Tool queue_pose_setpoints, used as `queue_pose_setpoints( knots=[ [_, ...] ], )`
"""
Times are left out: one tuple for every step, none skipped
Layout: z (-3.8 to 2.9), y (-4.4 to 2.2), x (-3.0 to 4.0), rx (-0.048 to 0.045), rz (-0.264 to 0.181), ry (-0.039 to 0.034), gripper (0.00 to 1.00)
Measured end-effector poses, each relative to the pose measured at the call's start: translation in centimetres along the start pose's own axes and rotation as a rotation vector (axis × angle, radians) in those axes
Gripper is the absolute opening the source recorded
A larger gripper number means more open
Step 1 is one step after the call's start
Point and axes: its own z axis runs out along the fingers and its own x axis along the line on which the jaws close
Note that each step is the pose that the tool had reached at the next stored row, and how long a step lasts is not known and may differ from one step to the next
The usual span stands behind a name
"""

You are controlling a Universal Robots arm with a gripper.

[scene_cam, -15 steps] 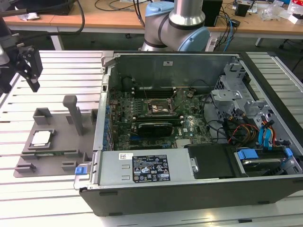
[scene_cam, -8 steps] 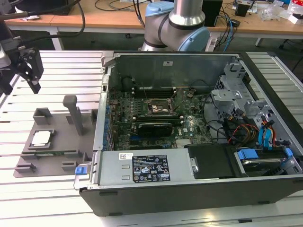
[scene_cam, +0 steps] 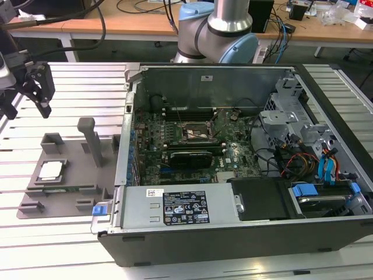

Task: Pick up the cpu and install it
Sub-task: 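Pick up the cpu and move it towards the insertion slot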

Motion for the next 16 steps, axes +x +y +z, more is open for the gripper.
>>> queue_pose_setpoints(
  knots=[
    [0.05,0.00,0.00,0.0000,0.000,0.0000,0.66],
    [0.09,0.00,0.00,0.0000,0.000,0.0000,0.66],
    [0.14,0.00,0.00,0.0000,0.000,0.0000,0.66],
    [0.22,0.00,0.01,0.0000,0.000,0.0000,0.66],
    [0.32,0.00,0.01,0.0000,0.000,0.0000,0.66],
    [0.47,0.00,0.01,-0.0001,0.000,-0.0001,0.66],
    [0.55,0.00,0.01,0.0000,0.000,0.0000,0.66],
    [0.65,0.00,0.02,-0.0001,0.000,0.0000,0.66],
    [0.77,0.00,0.02,0.0000,0.000,-0.0001,0.66],
    [0.86,0.00,0.02,0.0000,0.000,-0.0001,0.66],
    [0.96,-0.01,0.02,0.0000,0.000,0.0000,0.66],
    [1.06,-0.01,0.03,0.0000,0.000,0.0000,0.66],
    [1.11,-0.01,0.03,0.0000,0.000,0.0000,0.66],
    [1.17,-0.01,0.03,0.0000,0.000,-0.0001,0.66],
    [1.33,-0.01,0.04,0.0000,0.000,0.0000,0.66],
    [1.47,-0.01,0.04,0.0000,0.000,0.0001,0.66]
  ],
)
